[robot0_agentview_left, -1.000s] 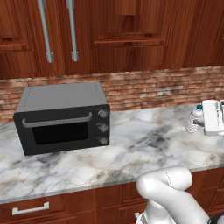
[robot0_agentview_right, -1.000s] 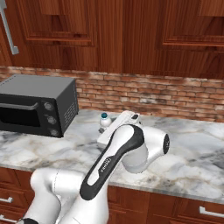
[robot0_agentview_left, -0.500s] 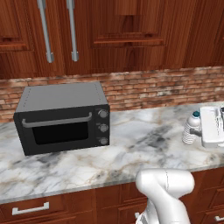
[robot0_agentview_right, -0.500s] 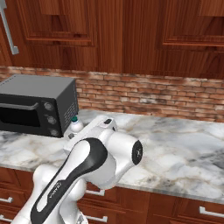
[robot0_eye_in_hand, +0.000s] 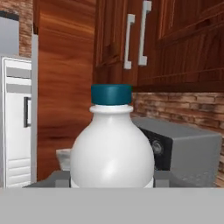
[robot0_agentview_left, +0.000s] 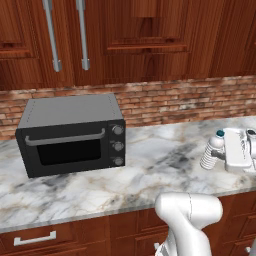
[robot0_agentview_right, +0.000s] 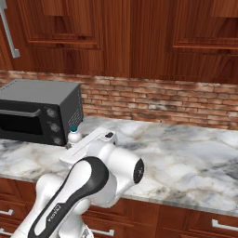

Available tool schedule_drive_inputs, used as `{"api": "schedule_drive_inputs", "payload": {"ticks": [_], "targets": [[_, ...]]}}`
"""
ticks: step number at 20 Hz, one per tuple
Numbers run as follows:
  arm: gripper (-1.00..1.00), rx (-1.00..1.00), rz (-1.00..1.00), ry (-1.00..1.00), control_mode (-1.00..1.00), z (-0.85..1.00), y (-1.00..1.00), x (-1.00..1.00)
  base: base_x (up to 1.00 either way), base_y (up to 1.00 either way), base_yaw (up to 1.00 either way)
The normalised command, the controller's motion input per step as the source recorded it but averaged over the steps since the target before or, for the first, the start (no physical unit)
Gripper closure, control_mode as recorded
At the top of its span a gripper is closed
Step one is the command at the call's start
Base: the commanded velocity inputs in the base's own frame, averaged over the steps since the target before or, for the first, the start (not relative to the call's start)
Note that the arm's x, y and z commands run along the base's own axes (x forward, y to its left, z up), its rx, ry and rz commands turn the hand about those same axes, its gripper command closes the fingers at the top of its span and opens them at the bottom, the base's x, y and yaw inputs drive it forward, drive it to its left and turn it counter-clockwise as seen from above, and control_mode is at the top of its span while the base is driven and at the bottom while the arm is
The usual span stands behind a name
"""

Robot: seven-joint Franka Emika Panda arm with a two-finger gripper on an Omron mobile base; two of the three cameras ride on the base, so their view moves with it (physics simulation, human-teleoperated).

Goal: Take the bottled waters from the counter and place them in the freezer to freeze. Close the freezer door after placing the bottles.

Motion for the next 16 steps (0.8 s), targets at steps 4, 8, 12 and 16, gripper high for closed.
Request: {"api": "schedule_drive_inputs", "payload": {"ticks": [4,8,12,16], "targets": [[1.00,0.00,0.29,0.00,-1.00,0.02,0.25,-0.34,0.00,0.00,0.00],[1.00,-0.04,0.22,-0.25,-1.00,0.23,0.04,-0.52,0.00,0.00,0.00],[1.00,-0.04,0.12,-0.13,-1.00,0.05,0.16,-0.28,0.00,0.00,0.00],[1.00,0.00,0.00,0.00,-1.00,0.00,0.02,0.00,0.00,0.00,0.00]]}}
